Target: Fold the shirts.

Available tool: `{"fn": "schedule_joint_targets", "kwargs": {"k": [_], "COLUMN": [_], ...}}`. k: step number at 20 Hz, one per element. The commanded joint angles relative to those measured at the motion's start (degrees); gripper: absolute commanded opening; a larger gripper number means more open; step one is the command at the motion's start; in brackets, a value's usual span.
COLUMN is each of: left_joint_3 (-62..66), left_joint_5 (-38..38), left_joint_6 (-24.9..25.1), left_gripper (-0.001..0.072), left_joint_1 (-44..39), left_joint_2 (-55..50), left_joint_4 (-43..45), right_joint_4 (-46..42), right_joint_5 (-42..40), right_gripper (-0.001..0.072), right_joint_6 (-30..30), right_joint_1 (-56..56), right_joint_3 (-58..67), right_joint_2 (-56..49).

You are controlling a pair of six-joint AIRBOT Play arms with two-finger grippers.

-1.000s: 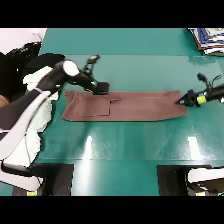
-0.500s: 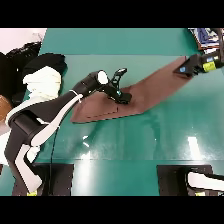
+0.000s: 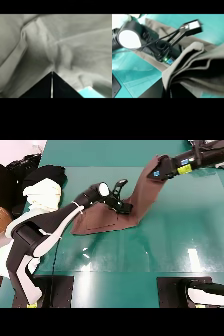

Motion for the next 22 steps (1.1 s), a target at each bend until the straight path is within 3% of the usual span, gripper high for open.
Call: {"fn": "schedule_joint_targets", "kwargs": {"k": [1, 6, 10, 11, 12, 13, 16, 19, 20, 22], "left_joint_3": [2.6, 6.7, 7.0, 7.0, 7.0, 7.0, 7.0, 6.9, 7.0, 6.9], "left_joint_5": [-5.7, -11.6, -12.8, -13.3, -13.9, -14.8, -16.9, -19.0, -19.2, -19.6], "left_joint_6": [0.1, 0.4, 0.4, 0.4, 0.4, 0.4, 0.4, 0.5, 0.5, 1.8], "left_gripper": [0.0025, 0.0026, 0.0026, 0.0026, 0.0026, 0.0026, 0.0026, 0.0026, 0.0026, 0.0026], "left_joint_1": [4.6, 19.3, 30.9, 33.2, 35.0, 36.5, 38.2, 38.2, 38.2, 38.2], "left_joint_2": [3.3, 13.7, 22.1, 23.7, 24.9, 25.9, 26.9, 26.8, 26.8, 26.8], "left_joint_4": [5.7, 11.2, 12.5, 12.5, 12.5, 12.5, 12.5, 12.4, 12.4, 12.3], "right_joint_4": [1.6, 19.6, 25.6, 25.4, 25.5, 25.4, 22.7, 9.8, 5.4, 1.1], "right_joint_5": [-3.3, -11.7, -17.7, -19.1, -20.0, -19.6, -13.6, -6.4, -4.8, -5.0], "right_gripper": [0.0012, 0.0013, 0.0032, 0.0203, 0.0475, 0.0574, 0.0551, 0.0548, 0.0500, 0.0499], "right_joint_6": [-1.8, -9.8, -17.4, -19.3, -20.4, -20.4, -17.9, -12.3, -10.7, -8.8], "right_joint_1": [4.8, 13.5, 23.8, 25.8, 27.4, 28.3, 26.0, 20.4, 18.1, 13.2], "right_joint_3": [0.3, 0.4, 0.5, 0.5, 0.5, 0.5, 0.4, 0.2, -0.6, -5.3], "right_joint_2": [-1.7, -8.3, -17.2, -19.1, -20.9, -22.1, -22.6, -21.1, -20.4, -18.0]}}
